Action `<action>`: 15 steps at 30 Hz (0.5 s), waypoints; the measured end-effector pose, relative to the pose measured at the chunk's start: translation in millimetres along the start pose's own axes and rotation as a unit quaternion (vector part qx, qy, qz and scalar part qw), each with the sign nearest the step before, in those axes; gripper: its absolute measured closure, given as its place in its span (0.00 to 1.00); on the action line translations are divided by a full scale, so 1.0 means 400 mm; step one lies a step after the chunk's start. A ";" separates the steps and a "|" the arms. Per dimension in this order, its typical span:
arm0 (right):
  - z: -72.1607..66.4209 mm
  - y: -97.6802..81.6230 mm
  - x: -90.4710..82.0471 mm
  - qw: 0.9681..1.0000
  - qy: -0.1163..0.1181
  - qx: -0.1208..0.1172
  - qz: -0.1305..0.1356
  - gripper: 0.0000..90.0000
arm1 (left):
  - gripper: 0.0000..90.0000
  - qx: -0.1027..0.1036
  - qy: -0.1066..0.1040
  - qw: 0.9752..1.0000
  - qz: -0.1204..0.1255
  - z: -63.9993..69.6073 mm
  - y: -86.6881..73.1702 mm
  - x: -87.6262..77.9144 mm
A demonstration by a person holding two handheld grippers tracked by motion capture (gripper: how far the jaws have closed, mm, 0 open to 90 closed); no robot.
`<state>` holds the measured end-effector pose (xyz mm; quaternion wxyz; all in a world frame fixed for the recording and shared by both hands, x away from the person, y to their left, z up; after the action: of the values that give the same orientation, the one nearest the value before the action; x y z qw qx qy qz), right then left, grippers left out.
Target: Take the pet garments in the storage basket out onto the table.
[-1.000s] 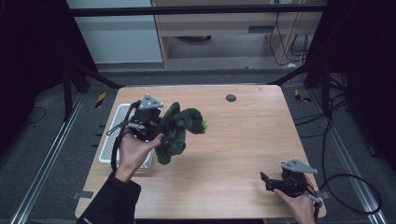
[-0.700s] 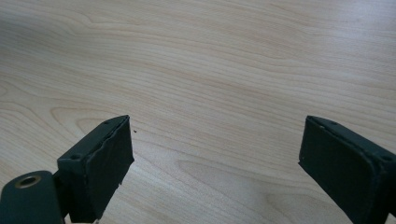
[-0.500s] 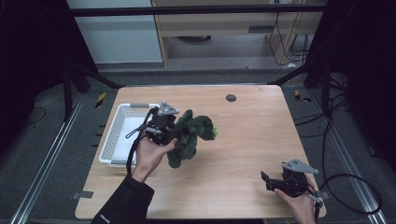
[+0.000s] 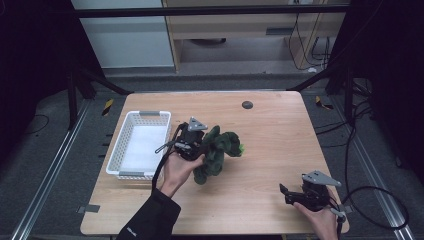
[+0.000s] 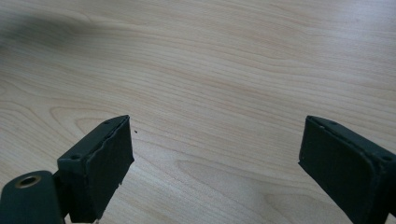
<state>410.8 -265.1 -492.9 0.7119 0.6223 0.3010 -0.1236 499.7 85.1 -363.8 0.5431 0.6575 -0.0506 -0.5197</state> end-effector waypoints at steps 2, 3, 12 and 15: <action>0.000 0.000 0.000 1.000 0.000 -0.001 0.000 0.11 | 0.91 0.001 -0.003 1.000 -0.001 0.003 -0.005 0.013; 0.000 0.000 0.000 1.000 0.000 -0.001 0.000 0.11 | 0.90 -0.001 -0.005 1.000 -0.001 0.004 -0.008 0.021; 0.000 -0.001 0.001 1.000 0.000 -0.002 -0.001 0.11 | 0.89 0.002 -0.019 1.000 -0.010 0.013 -0.030 0.074; -0.001 0.000 0.001 1.000 0.002 0.001 -0.003 0.11 | 0.89 -0.001 -0.023 1.000 -0.011 0.017 -0.036 0.088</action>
<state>410.8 -264.6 -493.1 0.7106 0.6221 0.3041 -0.1247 503.6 64.3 -395.9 0.5366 0.6456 -0.0547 -0.5406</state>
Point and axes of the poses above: each handheld gripper's, and its own axes: x roughly forward along the jaws, y roughly out of its top, z roughly to its right, the point moved 1 cm from there along x, roughly forward along the jaws, and after that the axes turned 7 degrees about -y, right-handed, at the moved point
